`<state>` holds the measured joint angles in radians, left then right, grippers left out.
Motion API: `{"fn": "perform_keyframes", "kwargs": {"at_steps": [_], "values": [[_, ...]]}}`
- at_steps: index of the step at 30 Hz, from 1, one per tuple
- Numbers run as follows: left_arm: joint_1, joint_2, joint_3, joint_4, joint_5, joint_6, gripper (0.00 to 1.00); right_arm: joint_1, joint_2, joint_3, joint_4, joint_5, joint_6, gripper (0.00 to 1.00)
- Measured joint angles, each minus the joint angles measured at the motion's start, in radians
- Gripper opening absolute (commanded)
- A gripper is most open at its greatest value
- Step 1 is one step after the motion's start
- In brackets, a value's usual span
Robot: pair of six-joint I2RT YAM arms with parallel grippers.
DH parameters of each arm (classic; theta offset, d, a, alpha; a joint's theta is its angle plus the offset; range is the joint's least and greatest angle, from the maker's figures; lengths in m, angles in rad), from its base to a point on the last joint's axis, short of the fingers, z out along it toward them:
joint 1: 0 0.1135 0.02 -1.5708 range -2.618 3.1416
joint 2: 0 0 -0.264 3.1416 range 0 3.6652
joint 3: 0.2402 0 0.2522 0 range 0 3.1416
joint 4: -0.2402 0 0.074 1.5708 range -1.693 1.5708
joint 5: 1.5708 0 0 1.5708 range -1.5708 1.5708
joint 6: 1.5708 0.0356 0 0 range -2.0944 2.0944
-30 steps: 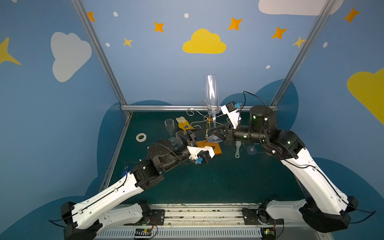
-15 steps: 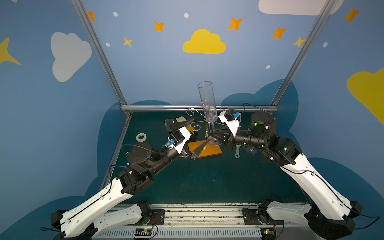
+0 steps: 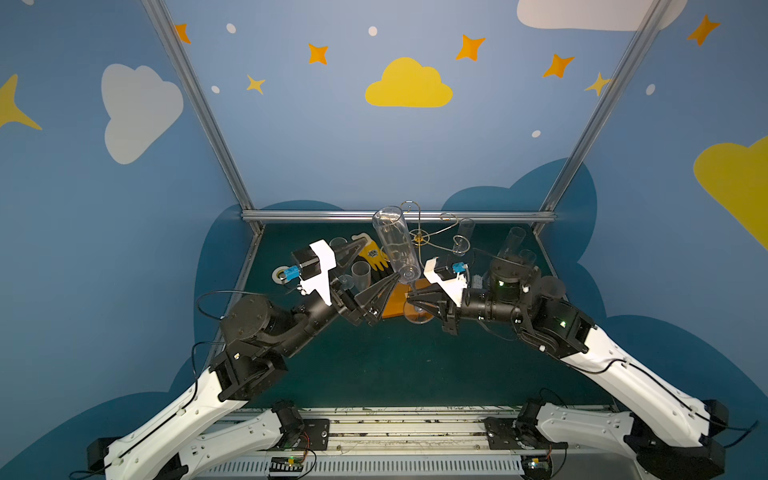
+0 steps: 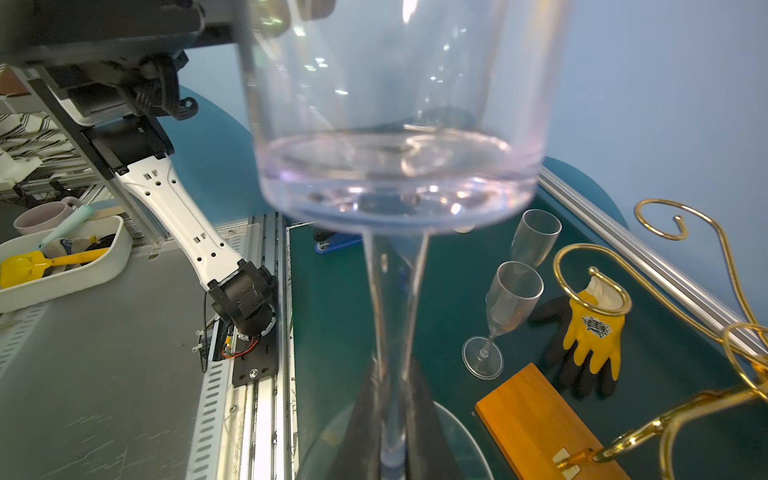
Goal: Take the wine glass off the wine glass rack
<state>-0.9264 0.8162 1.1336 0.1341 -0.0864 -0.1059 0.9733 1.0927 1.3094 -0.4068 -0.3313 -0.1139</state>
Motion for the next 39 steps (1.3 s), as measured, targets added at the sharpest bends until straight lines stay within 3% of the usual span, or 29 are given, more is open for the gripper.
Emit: {"fn": "perform_keyframes", "kwargs": {"at_steps": [15,27,39], "values": [[0.170,0.020,0.000,0.000,0.177,-0.265,0.89,0.136,-0.013,-0.092,0.047,0.147,-0.036,0.00],[0.187,0.012,-0.035,0.019,0.225,-0.357,0.55,0.167,-0.003,-0.154,0.078,0.204,-0.052,0.00],[0.195,-0.025,-0.109,0.047,0.212,-0.356,0.36,0.187,0.008,-0.176,0.083,0.219,-0.048,0.00]]}}
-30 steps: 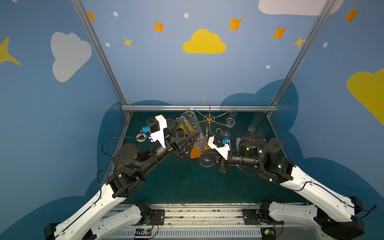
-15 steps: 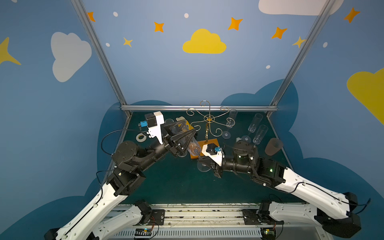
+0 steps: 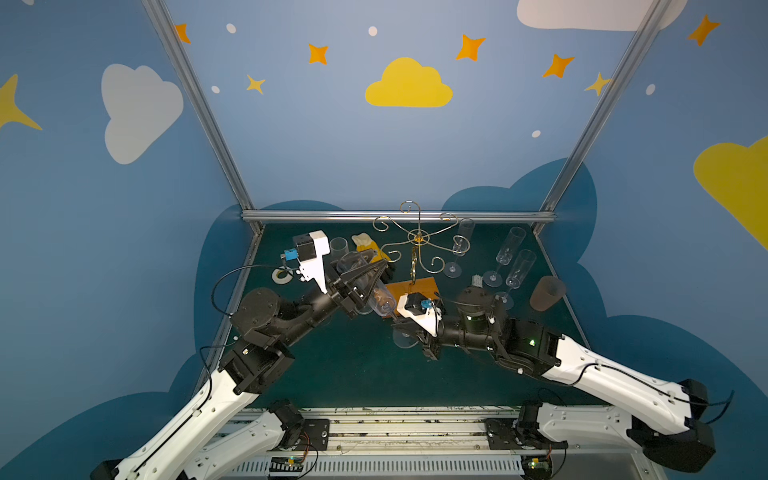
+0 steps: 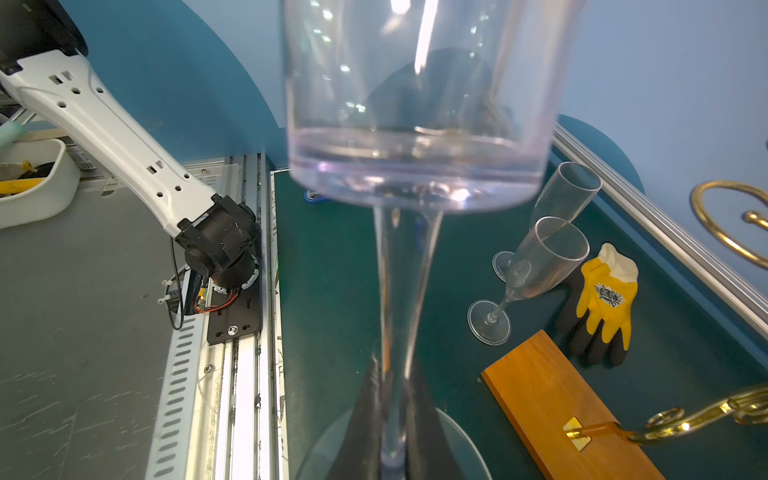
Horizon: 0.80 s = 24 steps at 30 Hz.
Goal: Take the wine glass off the wine glass rack
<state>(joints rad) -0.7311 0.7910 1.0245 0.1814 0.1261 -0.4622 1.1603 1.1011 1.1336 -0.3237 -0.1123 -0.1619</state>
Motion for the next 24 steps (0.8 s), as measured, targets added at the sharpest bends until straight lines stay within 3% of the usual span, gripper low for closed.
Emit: {"fn": "perform_keyframes", "kwargs": {"at_steps": [4,6,7,8,9,11,17,24], "values": [[0.000,-0.010,-0.004,-0.002,0.000,0.007,0.35,0.004,0.000,-0.003,0.008,0.000,0.000,0.00],[0.000,-0.013,-0.008,-0.004,0.001,0.010,0.34,0.005,0.000,-0.006,0.011,0.000,0.000,0.14],[0.000,-0.015,-0.008,-0.006,0.001,0.011,0.34,0.006,0.000,-0.008,0.012,0.001,0.001,0.27],[-0.001,-0.017,-0.009,-0.010,0.001,0.012,0.34,0.007,0.000,-0.010,0.014,0.001,-0.002,0.52],[-0.001,-0.020,-0.012,-0.015,0.000,0.012,0.34,0.008,0.000,-0.010,0.017,0.003,-0.004,0.67],[-0.001,-0.028,-0.022,-0.029,-0.001,0.017,0.34,0.011,0.000,-0.010,0.025,0.014,-0.005,0.88],[-0.001,-0.071,-0.039,-0.104,-0.027,0.082,0.33,0.013,-0.024,-0.010,0.036,0.086,-0.023,0.89],[-0.001,-0.187,-0.172,-0.151,-0.132,0.206,0.32,0.013,-0.196,-0.012,0.063,0.204,-0.050,0.89]]}}
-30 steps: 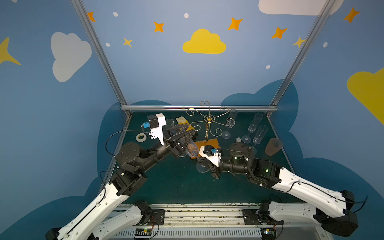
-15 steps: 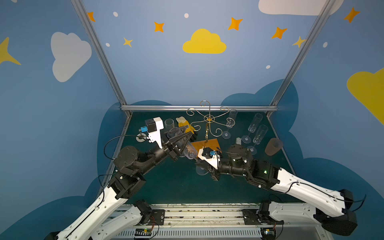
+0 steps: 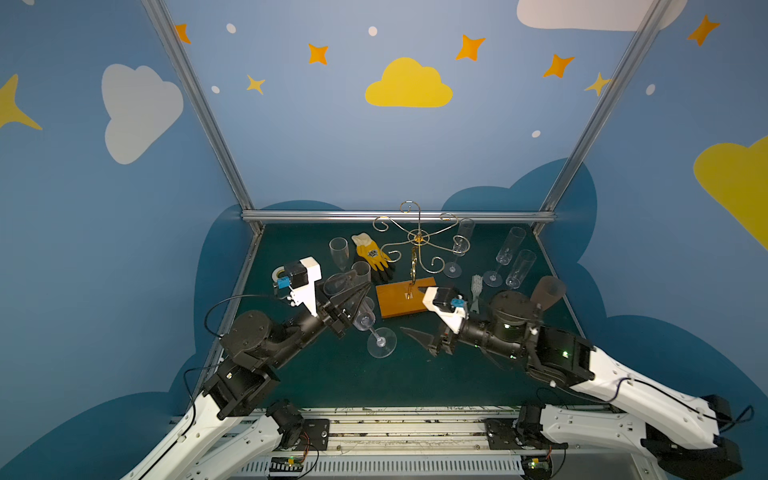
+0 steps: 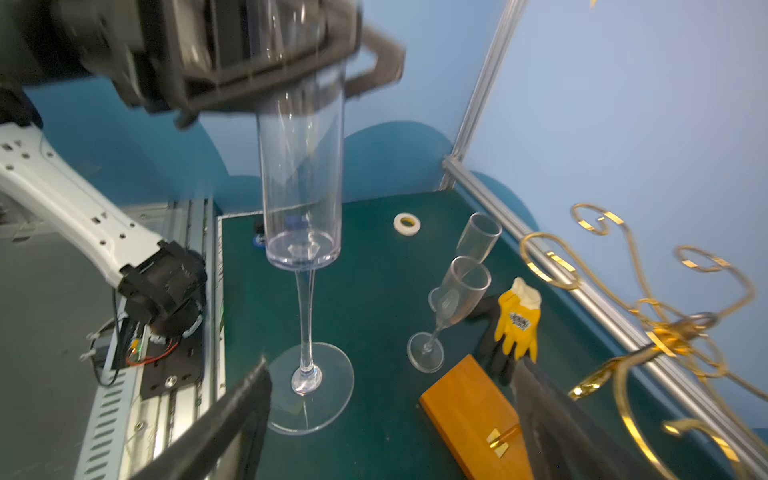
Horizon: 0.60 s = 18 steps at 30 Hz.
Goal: Take the wine glass off the wine glass rack
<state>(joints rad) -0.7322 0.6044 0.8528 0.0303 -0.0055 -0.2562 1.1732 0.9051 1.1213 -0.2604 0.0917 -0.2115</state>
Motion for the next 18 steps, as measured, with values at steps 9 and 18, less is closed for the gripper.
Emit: {"fn": "perform_keyframes", "kwargs": {"at_steps": [9,18], "values": [[0.000,-0.034,-0.272,0.089,-0.183,0.138,0.32,-0.001,-0.198,-0.058,0.035,0.165,-0.016,0.89],[0.000,0.061,-0.385,0.274,-0.314,0.239,0.32,-0.001,-0.251,-0.073,0.008,0.282,-0.015,0.89]]}}
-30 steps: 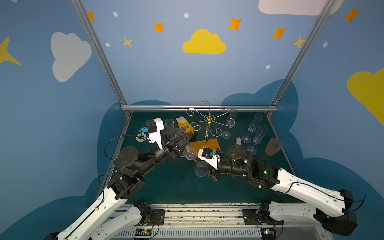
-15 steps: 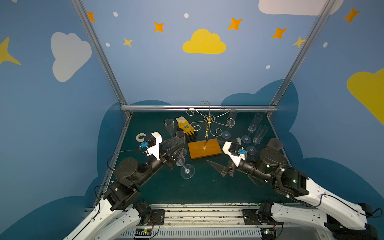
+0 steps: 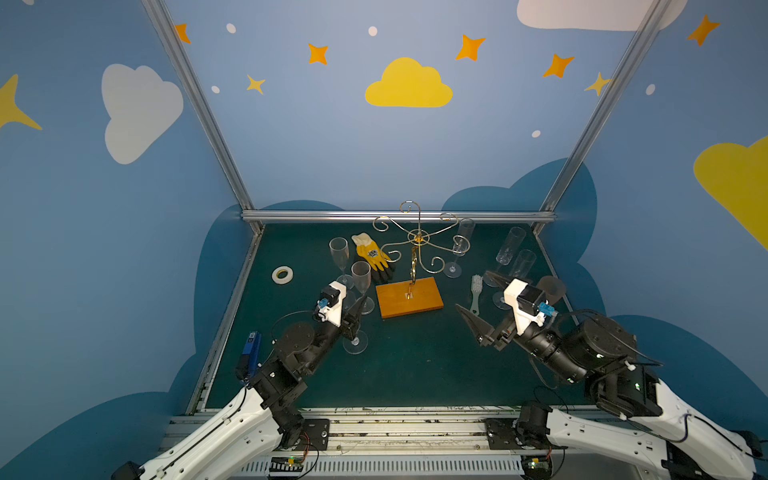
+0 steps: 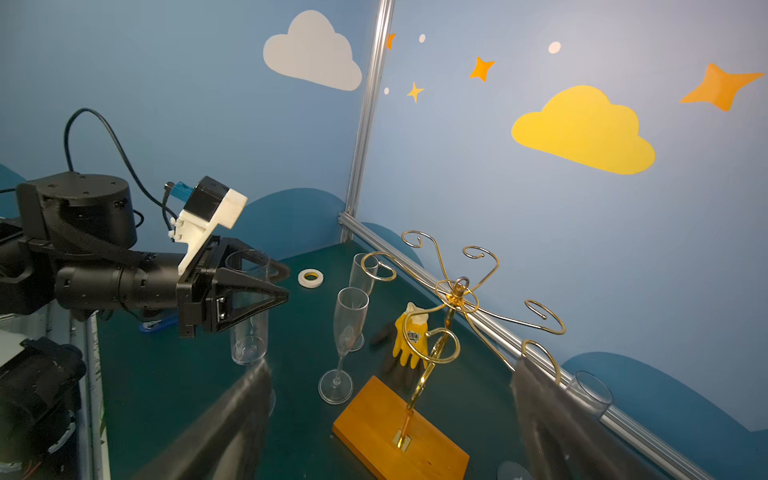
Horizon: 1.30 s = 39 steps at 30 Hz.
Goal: Take the wine glass off the wine glass rack
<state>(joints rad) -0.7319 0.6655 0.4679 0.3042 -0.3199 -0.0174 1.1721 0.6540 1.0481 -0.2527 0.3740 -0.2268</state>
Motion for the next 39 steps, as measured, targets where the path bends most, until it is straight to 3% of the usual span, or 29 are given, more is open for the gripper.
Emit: {"fn": "perform_keyframes", "kwargs": {"at_steps": [15,39], "values": [[0.019,0.243,-0.059,0.266,-0.084,-0.020,0.32,-0.001,0.013,-0.005,-0.006,0.055,-0.012,0.89],[0.050,0.446,-0.070,0.430,-0.087,-0.084,0.31,-0.008,0.058,-0.005,-0.006,0.055,-0.018,0.89]]}}
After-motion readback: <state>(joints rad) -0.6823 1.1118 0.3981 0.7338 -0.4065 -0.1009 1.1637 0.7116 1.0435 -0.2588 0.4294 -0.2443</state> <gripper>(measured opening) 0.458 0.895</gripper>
